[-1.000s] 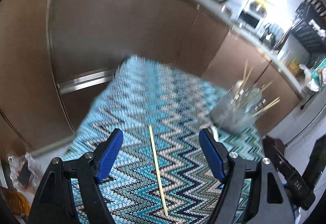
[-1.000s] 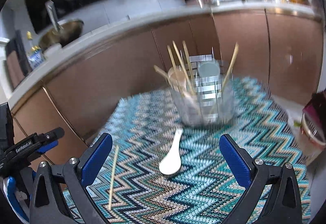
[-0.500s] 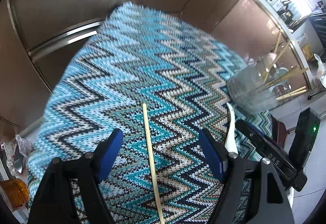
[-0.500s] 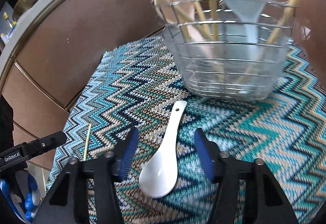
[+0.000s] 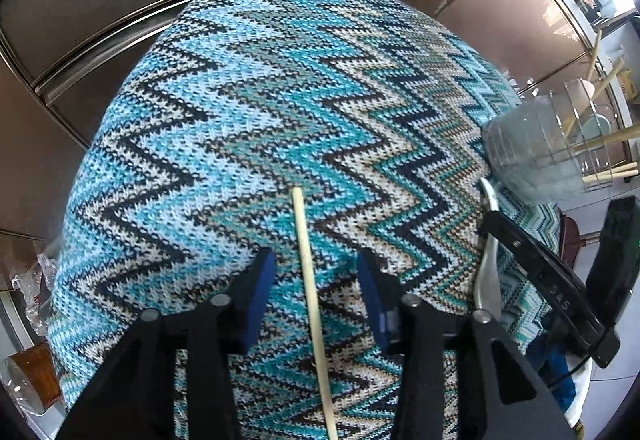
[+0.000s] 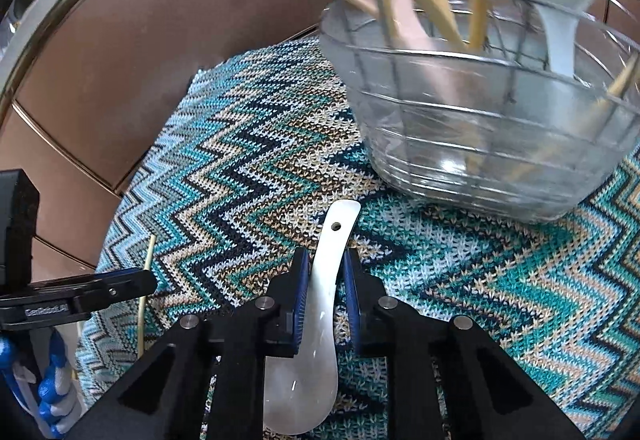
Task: Organize utensils
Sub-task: 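Grasp the white ceramic spoon with the right tool while the left tool grasps the last chopstick, then lift the spoon and chopstick off the cloth toward the wire holder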
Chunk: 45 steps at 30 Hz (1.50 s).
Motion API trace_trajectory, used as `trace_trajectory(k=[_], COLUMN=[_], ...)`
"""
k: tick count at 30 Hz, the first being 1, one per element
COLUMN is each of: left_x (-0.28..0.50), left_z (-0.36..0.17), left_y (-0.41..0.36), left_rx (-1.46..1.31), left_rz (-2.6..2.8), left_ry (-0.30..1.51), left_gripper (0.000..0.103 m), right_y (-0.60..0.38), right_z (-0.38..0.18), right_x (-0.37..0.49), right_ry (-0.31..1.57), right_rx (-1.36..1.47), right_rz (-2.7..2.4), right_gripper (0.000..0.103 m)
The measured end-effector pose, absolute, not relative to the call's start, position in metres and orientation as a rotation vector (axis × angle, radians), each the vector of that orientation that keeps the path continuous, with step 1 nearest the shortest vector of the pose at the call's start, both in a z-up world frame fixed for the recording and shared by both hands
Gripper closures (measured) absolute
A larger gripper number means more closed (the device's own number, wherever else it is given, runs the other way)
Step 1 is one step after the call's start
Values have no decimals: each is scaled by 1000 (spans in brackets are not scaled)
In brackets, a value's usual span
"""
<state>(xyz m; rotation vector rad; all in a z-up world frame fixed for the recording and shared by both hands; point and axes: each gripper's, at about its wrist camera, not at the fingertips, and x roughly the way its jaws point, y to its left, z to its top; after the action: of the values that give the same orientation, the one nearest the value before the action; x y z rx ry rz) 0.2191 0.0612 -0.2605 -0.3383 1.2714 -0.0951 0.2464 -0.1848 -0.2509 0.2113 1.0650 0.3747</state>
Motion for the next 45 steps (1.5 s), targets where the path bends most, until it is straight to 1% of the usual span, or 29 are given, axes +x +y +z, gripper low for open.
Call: trace_trajectory(k=[2,6,12,18,21,24,25,28,29,30,31,33,42,43,45], left_x=[220,220,204,176,167,171,174,180,182,186,187,191,211,213,217], left_z=[-261,-261,-252,-214,-198,-198,-201,-208,-210,-212,-215,-219,-240,-242,-247], left_y=[60,60,70,71,71,72,74,77,78,79,79,78,66,64,63], left_rx=[-313,-281,-312,-315,-303,-319,-336,-359,-358,-359,-364,-369,-334,-324,-324], left_rz=[-83,-76,-109,-190,-193,-181,-173,-161,-158,-157,-155,-148,-110,-100,-88], left_ry=[1271,1266,1203,1035,979,1002,1025,1073,1087,1108,1117,1133,1245,1251,1266], left_gripper=[74,90,96,96,96,96,94,93,91,84,74,67,68,70,76], right_y=[-188,-192,-198,-204,-208,-212,-213,-220,-220,-221,-222,-224,-232,-234,-236], right_z=[-249,-240,-211,-185,-178,-173,-172,-167,-167,-167,-167,-166,-163,-162,-161], right_x=[241,229,199,159,139,128,124,117,116,115,114,113,107,105,103], right_ry=[1050,1021,933,841,815,803,799,786,783,779,775,770,743,739,735], right_rx=[220,236,200,162,148,147,148,155,156,159,164,175,210,216,222], right_rz=[383,414,446,481,472,464,459,456,455,454,454,456,466,465,464], right_gripper=[86,88,89,91,93,97,97,97,97,97,97,97,97,97,97])
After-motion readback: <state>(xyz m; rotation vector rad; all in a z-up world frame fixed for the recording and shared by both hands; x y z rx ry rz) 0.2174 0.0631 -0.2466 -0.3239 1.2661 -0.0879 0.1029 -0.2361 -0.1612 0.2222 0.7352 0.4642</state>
